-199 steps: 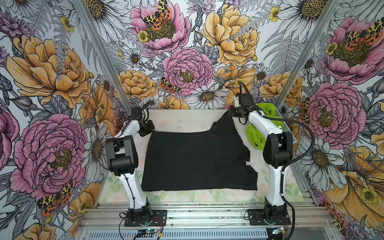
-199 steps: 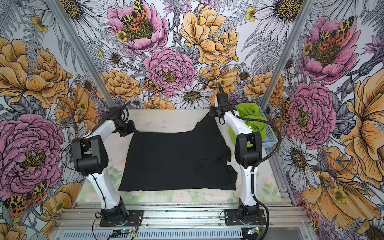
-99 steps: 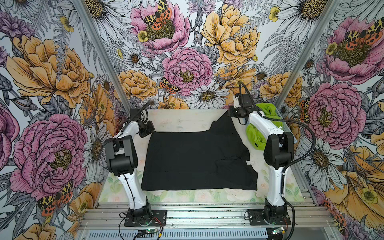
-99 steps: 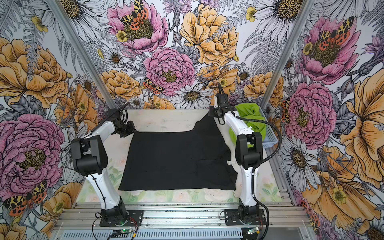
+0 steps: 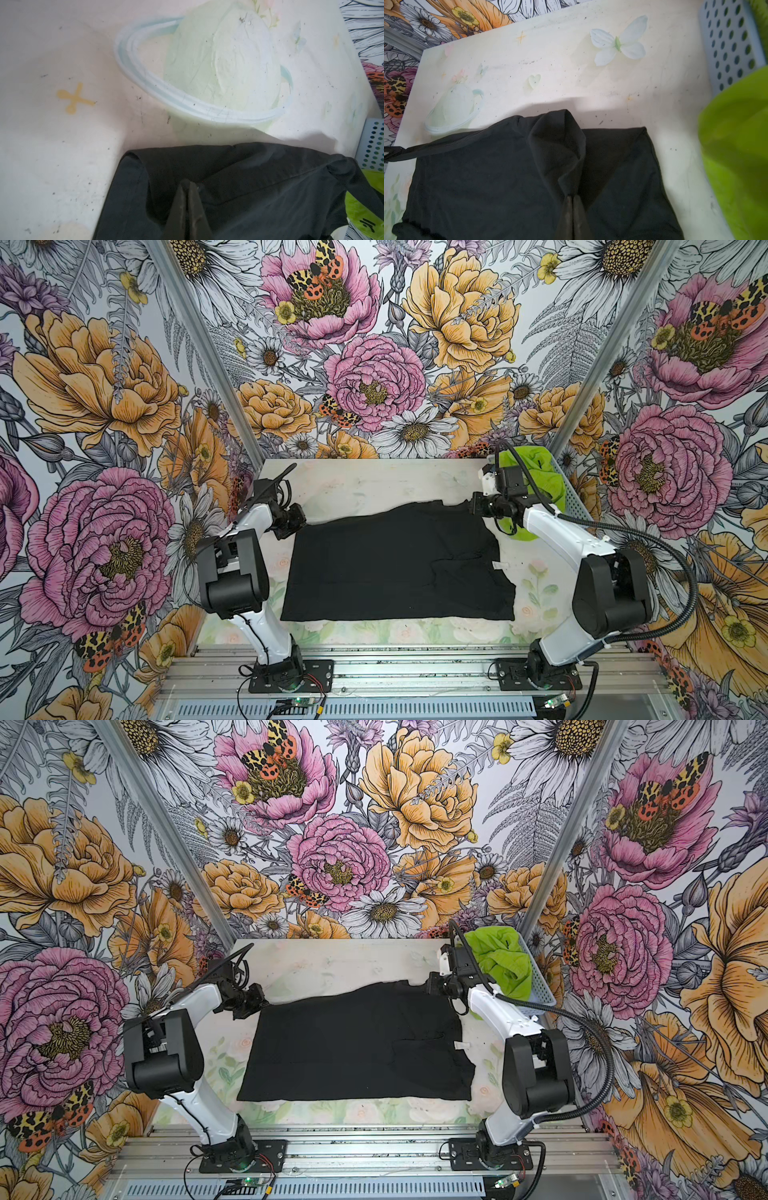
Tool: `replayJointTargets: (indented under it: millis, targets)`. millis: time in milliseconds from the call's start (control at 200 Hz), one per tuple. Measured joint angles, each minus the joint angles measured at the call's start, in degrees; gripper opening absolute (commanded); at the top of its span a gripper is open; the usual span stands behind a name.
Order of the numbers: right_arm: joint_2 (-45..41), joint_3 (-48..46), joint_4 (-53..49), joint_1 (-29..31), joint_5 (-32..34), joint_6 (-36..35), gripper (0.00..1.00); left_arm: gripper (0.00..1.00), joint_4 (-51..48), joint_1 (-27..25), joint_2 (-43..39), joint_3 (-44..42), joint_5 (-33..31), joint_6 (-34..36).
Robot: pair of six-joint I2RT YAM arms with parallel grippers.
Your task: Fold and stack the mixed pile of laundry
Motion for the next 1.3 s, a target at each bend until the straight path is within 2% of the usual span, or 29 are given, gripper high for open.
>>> replayJointTargets:
  millis: [285, 701, 1021, 1301]
  targets:
    - [-9.9, -13.4, 0.7, 0.0, -0.4, 3.7, 0.00, 0.00, 0.2, 1.0, -2.6, -7.5, -1.1, -0.2]
    - [-23.8, -19.0, 0.9, -0.5, 1.9, 8.0, 0.00, 0.00, 0.5, 3.1, -8.0, -9.0, -2.0, -0.2]
    - [-25.9, -27.5, -0.5, -0.9, 4.2, 11.3, 0.00, 0.00, 0.6, 3.7, -7.7, -12.0, -2.4, -0.2]
    - [-27.9, -28.5, -1.3, -1.7, 6.8, 13.4, 0.00, 0.00, 0.7, 4.4, -7.7, -12.3, -2.4, -0.2]
